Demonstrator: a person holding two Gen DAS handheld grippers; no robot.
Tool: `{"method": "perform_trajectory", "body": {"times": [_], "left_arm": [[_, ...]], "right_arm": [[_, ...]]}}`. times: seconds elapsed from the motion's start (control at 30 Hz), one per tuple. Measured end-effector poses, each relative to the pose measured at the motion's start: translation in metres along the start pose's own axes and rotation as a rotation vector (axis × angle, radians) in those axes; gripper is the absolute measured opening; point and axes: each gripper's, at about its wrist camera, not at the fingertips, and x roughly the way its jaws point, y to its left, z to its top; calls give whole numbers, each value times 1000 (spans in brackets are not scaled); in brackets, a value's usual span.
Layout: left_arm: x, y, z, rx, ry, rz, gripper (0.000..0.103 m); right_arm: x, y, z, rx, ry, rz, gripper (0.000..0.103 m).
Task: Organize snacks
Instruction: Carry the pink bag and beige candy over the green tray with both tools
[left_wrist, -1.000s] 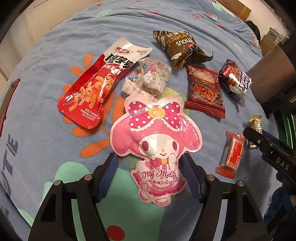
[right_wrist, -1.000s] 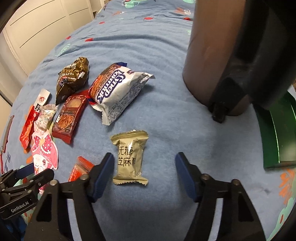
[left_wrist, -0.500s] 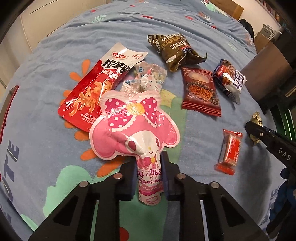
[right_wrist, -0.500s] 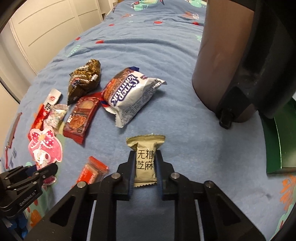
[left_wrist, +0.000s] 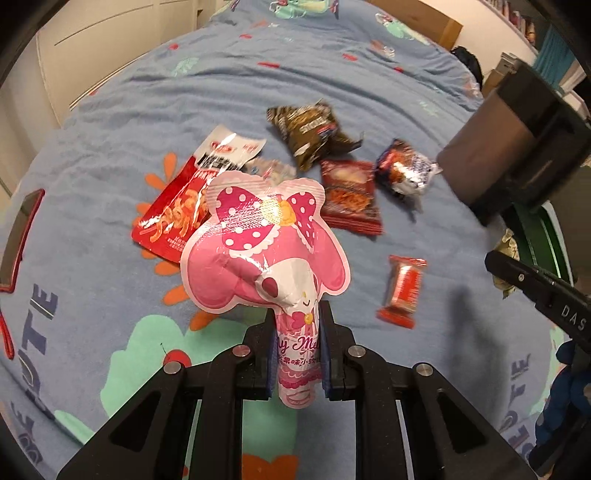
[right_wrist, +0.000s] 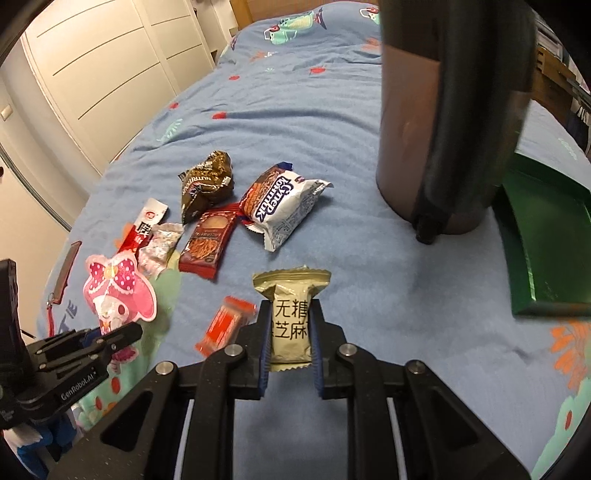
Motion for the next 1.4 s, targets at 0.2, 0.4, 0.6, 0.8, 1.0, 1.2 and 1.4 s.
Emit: {"method": "perform_trajectory", "body": {"times": [0.2,0.4,0.6,0.8,1.0,1.2,1.4], "left_arm": [[-16,-29,1,55,-8,-58,15],[-21,-78,-4,151,14,-132,15],[-22,-141,-13,264,48,-216,15],[-15,-213,-13,373,66,-284,15],[-5,-276,12,457,41,-334,15],[15,-335,47,502,1,-345,15],[63,-380,72,513,16,-307,15]], "right_arm": [[-29,-13,-13,4,-11,-21,0],[-49,-47,-31,52,-12,-63,0],[-64,-98,-47,114,-10,-117,0],[-79,-163,-52,196,-32,-196,0],[-93,-217,-34,218,-81,-268,0],[-97,-267,-3,235,-125,-322,0],[-79,-311,30,261,-146,-346,0]]}}
